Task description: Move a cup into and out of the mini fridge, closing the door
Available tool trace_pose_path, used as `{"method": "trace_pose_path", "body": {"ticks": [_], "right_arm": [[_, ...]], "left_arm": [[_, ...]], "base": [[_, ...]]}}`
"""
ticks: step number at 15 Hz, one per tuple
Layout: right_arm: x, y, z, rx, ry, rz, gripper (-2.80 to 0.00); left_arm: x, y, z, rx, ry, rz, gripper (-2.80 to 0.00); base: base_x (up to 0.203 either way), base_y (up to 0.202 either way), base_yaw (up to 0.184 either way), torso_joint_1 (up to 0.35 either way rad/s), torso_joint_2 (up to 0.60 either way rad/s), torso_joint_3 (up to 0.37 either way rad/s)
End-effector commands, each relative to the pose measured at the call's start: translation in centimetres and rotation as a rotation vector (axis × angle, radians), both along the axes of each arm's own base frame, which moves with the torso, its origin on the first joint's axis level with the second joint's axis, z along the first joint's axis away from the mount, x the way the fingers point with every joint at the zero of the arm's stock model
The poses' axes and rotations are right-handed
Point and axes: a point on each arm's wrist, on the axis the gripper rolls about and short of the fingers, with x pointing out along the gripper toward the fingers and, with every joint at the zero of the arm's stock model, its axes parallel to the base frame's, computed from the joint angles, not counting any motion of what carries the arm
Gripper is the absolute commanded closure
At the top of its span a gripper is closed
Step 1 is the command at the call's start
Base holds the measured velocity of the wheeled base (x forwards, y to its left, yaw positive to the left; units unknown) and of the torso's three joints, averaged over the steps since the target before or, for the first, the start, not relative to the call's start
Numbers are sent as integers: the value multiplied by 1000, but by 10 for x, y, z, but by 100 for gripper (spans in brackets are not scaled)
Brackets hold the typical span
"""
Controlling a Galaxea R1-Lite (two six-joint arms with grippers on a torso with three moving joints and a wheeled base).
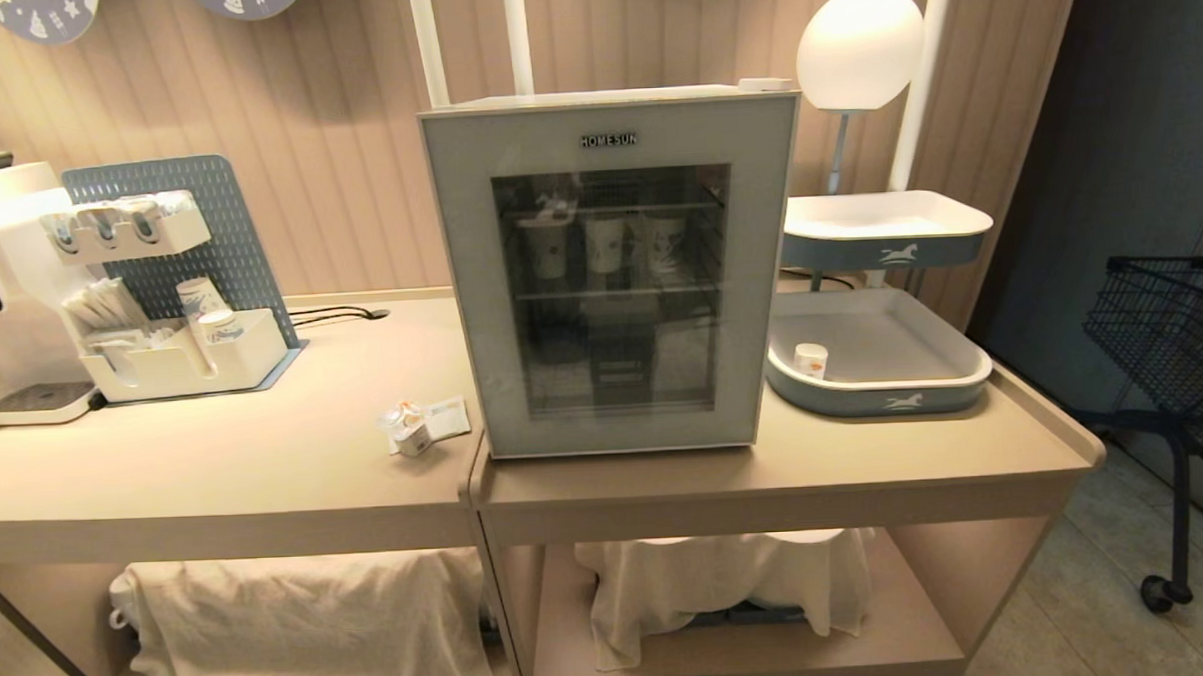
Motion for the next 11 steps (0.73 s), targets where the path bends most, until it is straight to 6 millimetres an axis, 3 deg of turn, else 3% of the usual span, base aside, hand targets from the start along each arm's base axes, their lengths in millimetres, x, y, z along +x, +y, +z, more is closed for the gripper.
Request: {"method": "trace_pose_path", "body": {"ticks": [1,11], "right_arm": [[0,1,3,18,-51,19,0],[0,0,4,32,-53,16,0]], "left_arm": [[0,0,0,-2,1,1,0],[0,0,0,5,0,1,0]], "base": [[0,0,0,0,0,0],[0,0,0,0,0,0]]}}
